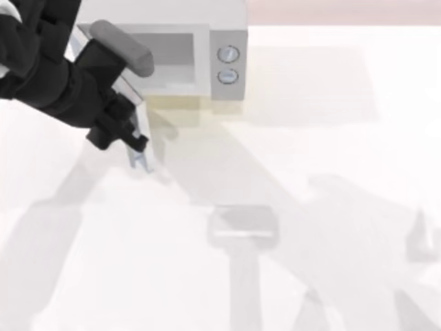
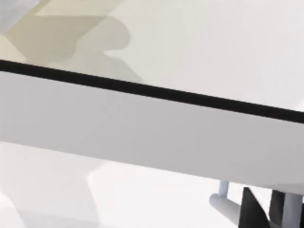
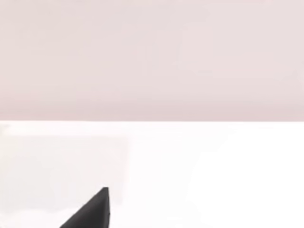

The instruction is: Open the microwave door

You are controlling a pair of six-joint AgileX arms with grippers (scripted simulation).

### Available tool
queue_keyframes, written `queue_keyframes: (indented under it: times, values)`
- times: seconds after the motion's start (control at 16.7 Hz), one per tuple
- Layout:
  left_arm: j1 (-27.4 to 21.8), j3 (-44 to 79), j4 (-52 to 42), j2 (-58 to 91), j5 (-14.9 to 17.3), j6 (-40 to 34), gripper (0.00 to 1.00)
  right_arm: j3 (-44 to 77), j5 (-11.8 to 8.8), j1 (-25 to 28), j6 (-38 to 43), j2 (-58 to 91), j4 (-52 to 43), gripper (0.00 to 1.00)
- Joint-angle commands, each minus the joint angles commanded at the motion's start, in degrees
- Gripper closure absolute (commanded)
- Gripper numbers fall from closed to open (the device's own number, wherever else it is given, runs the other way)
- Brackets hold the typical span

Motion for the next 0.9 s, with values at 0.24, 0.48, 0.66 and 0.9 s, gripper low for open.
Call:
queue_keyframes:
  times: [0.24,0.48,0.66,0.9]
  values:
    - [0.0,0.0,0.0,0.0,0.0,0.0,1.0,0.0,0.0,0.0,0.0,0.0,0.0,0.0]
    - [0.6,-0.1,-0.5,0.0,0.9,1.8,1.0,0.0,0.0,0.0,0.0,0.0,0.0,0.0]
    - [2.5,-0.3,-1.9,-0.4,2.7,6.0,1.0,0.0,0.0,0.0,0.0,0.0,0.0,0.0]
    - [4.8,-0.6,-3.6,-0.9,5.3,11.3,1.0,0.0,0.0,0.0,0.0,0.0,0.0,0.0]
